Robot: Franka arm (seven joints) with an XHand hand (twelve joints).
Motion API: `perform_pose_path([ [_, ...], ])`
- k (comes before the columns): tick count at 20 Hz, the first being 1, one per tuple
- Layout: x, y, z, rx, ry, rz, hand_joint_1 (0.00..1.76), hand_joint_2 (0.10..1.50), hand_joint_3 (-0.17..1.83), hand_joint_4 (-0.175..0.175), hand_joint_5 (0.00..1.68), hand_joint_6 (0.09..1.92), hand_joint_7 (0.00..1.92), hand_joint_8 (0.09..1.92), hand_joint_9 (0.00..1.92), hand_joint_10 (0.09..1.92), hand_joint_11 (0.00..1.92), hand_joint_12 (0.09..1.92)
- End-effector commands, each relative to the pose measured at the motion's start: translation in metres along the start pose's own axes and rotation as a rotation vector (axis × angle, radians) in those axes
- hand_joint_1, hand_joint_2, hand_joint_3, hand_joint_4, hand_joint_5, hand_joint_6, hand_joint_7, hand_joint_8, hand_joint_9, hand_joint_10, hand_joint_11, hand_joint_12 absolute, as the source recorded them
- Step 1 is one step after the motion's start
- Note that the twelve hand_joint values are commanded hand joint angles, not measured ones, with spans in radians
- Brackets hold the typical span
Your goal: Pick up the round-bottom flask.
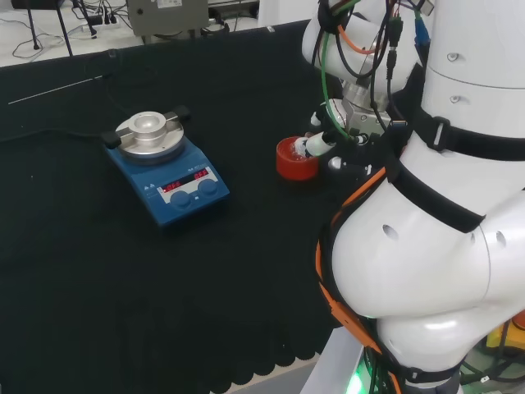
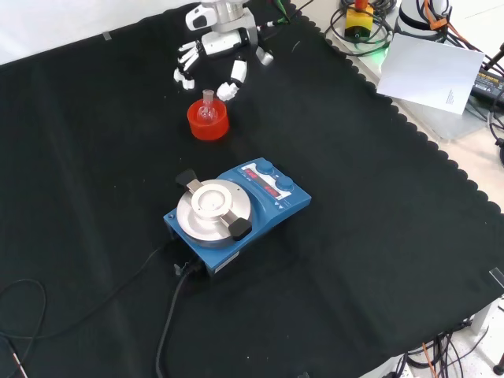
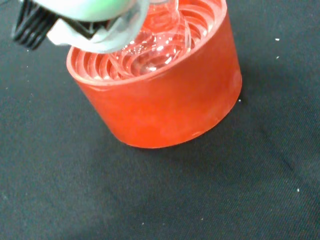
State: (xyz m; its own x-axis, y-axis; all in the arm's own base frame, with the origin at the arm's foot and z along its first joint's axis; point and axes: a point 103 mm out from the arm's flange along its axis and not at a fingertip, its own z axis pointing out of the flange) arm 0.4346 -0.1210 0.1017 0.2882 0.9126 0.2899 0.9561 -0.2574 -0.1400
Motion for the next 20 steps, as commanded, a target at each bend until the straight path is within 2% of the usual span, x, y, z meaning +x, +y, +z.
perform_pose_path([
  [1,-0.0041,-0.0001,0.0034,0.005,0.008,-0.007,0.87,0.54,0.64,-0.075,0.53,0.73,0.26,0.72,0.38,0.75,0.00,1.37],
  [8,-0.0036,0.0014,0.0121,0.024,0.013,-0.013,0.87,0.55,0.62,-0.076,0.59,0.82,0.27,0.71,0.39,0.74,0.00,1.38],
  [20,-0.0054,0.0055,0.0102,0.021,0.017,-0.025,0.89,0.58,0.63,-0.081,0.70,0.89,0.29,0.72,0.41,0.74,0.00,1.38],
])
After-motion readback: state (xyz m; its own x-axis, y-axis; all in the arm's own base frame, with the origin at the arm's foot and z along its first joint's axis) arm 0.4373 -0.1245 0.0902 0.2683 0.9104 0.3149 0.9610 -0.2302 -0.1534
